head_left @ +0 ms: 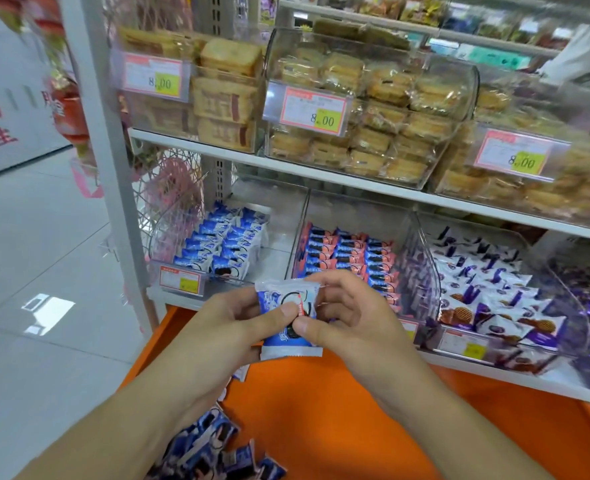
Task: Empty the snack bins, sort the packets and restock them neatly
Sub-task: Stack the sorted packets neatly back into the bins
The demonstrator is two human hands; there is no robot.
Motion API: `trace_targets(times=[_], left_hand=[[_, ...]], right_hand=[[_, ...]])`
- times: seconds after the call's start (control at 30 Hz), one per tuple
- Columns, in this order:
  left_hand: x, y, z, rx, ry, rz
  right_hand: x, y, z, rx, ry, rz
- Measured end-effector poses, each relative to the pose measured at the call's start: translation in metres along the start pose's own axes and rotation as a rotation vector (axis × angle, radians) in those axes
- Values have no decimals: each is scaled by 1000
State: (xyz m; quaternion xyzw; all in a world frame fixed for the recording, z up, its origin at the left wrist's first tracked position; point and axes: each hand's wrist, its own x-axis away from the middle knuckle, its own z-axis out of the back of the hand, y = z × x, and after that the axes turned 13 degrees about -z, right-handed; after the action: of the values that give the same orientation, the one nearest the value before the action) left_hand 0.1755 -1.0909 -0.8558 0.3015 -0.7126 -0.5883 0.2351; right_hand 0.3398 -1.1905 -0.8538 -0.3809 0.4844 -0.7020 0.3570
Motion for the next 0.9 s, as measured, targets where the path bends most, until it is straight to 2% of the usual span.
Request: trace_targets(times=[0.17,0.3,0.43,0.53,0.6,0.73,0.9], left_hand=[[1,0,4,-10,14,6],[-1,0,6,171,128,40],[-6,-1,9,233,207,55],[0,0,8,131,61,29],[5,0,7,35,22,-3],[7,-3,7,-65,23,-64],[4,-5,13,-74,65,-32]], right_hand=[[-2,-6,3,90,-57,16],[-4,-10,9,-53,-15,-19],[-3,-13,6,-219,1,-69],[-5,-6,-6,-98,95,-16],[-6,-2,-15,-100,133,-3],[-6,2,-27,-137,141,-25],[-4,1,-30,-115,53,-108]])
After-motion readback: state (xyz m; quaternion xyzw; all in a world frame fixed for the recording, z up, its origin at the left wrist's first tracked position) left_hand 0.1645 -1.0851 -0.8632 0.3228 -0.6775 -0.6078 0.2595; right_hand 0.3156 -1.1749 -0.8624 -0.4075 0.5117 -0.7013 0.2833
